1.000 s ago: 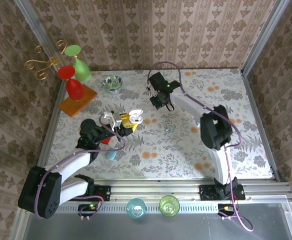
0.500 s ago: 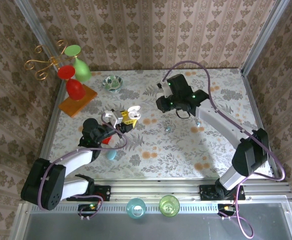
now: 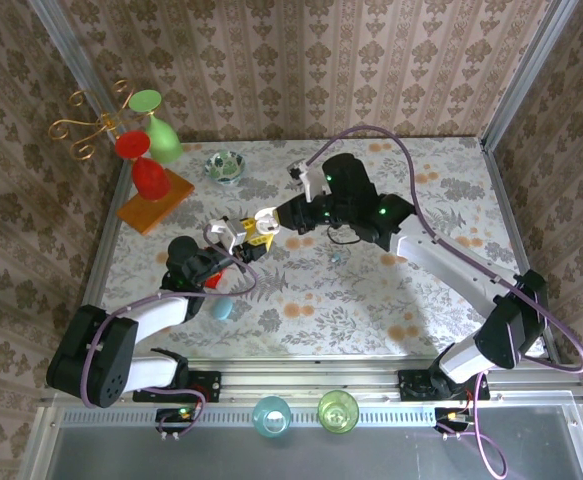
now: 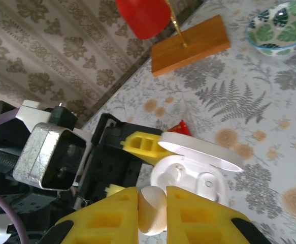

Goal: Insert wireless bluetooth earbuds into charging case

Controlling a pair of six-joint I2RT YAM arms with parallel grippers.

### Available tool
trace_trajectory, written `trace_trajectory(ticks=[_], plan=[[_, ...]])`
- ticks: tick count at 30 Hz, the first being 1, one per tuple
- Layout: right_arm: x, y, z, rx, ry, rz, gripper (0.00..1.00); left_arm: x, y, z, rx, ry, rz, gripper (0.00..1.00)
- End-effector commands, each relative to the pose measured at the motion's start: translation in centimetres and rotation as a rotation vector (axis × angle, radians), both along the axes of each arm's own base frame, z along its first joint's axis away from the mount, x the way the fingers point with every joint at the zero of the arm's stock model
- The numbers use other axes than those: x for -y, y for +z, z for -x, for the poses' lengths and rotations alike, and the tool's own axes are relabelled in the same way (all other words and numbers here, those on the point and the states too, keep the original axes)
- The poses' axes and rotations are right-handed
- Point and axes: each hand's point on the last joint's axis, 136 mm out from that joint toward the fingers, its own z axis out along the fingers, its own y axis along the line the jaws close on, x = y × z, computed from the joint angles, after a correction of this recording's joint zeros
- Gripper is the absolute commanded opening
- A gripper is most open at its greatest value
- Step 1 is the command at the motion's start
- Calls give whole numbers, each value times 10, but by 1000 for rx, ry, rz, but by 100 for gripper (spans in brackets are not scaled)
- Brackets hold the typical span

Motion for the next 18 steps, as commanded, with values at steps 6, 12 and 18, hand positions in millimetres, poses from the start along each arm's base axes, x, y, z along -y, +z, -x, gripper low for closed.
trace_trajectory(ticks=[6, 12, 18], plan=[[-34, 2, -2, -12, 61, -47, 18, 3, 30, -1, 93, 3, 41, 16], [-40, -10, -4, -31, 65, -28, 17, 0, 34, -2, 98, 32, 51, 16], [-43, -21, -6, -58, 64, -22, 18, -3, 38, -3, 106, 58, 62, 16]])
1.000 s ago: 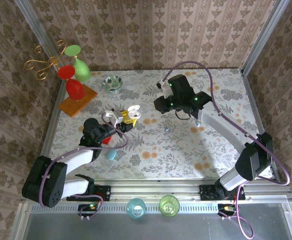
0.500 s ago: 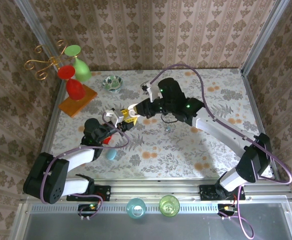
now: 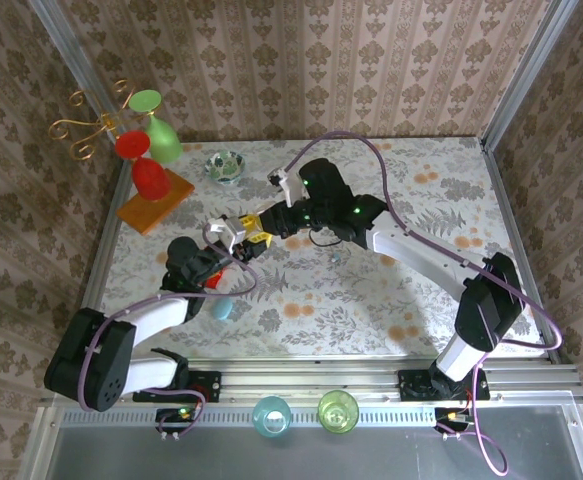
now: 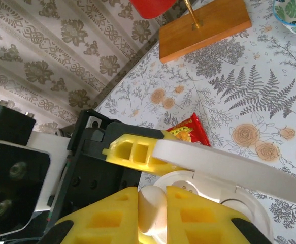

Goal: Insert wireless bluetooth earbuds into charging case

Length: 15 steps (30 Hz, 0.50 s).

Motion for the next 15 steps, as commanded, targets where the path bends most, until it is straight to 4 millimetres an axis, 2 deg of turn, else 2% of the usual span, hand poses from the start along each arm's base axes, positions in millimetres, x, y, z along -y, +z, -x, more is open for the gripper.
trace_trajectory(ticks=[1, 9, 15], plan=[[-9, 8, 1, -6, 17, -33, 18, -3, 27, -1, 75, 29, 43, 16], [-16, 4, 7, -84, 33, -65, 18, -6, 24, -5, 67, 56, 43, 16], [-11, -17, -4, -107, -35, -5, 24, -6, 28, -2, 78, 52, 49, 16]])
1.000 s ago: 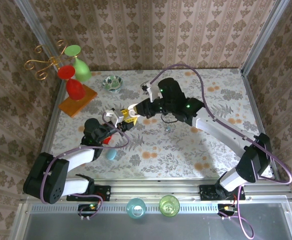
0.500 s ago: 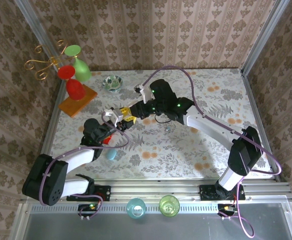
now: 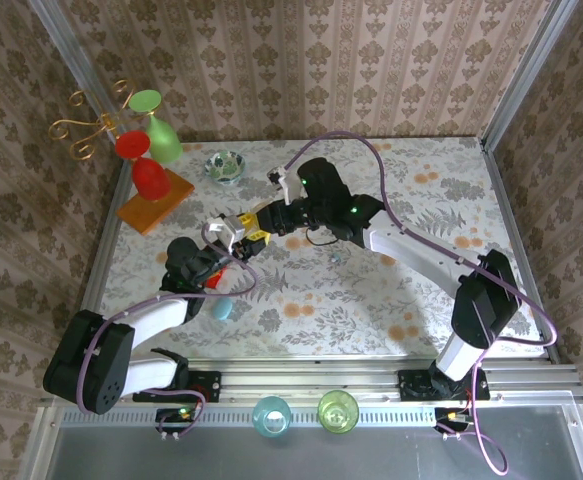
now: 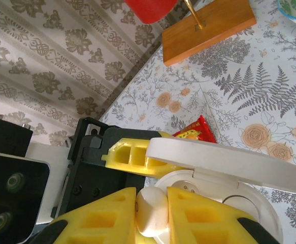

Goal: Insert wireless bluetooth earbuds into charging case

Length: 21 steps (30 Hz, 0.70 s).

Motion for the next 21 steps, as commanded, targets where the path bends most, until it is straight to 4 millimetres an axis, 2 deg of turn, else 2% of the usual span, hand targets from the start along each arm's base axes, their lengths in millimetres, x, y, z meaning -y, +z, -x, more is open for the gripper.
trace_trajectory(ticks=[1, 5, 15, 21], plan=[[-3, -17, -2, -52, -21, 45, 26, -3, 27, 3, 85, 12, 44, 16], [2, -16, -6, -36, -50, 65, 32, -4, 27, 5, 88, 16, 41, 16], [13, 2, -9, 41, -82, 89, 45, -5, 24, 4, 87, 21, 35, 16], [18, 16, -7, 89, -86, 78, 49, -5, 23, 5, 91, 17, 35, 16]])
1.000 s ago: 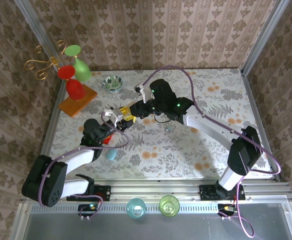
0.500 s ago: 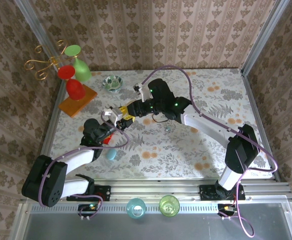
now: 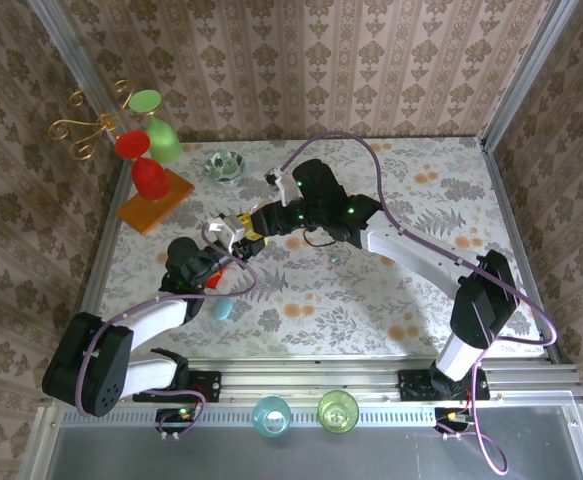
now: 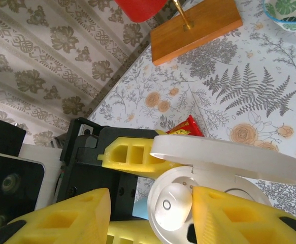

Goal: Insert wireless bluetooth earbuds into charging case

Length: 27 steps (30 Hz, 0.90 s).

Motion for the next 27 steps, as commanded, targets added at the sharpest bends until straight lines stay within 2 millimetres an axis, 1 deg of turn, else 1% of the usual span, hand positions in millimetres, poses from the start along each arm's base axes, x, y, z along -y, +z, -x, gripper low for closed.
trace_trajectory(ticks=[1, 7, 12, 15, 19, 22, 24, 27], plan=[[14, 20, -1, 65, -33, 15, 49, -2, 25, 7, 110, -4, 39, 16], [28, 41, 5, 156, -55, -8, 53, -1, 25, 10, 113, -17, 37, 16], [41, 53, -4, 201, -139, -15, 54, 3, 22, 16, 117, -66, 21, 16], [46, 51, -13, 169, -175, -5, 54, 8, 23, 25, 124, -130, 13, 16], [47, 38, -29, 99, -211, 32, 54, 11, 28, 36, 156, -180, 15, 16], [45, 29, -34, 69, -205, 77, 54, 11, 29, 37, 164, -180, 15, 16], [43, 25, -33, 58, -184, 94, 54, 10, 30, 35, 164, -168, 18, 16], [41, 21, -26, 51, -143, 99, 54, 4, 33, 23, 130, -99, 50, 16]])
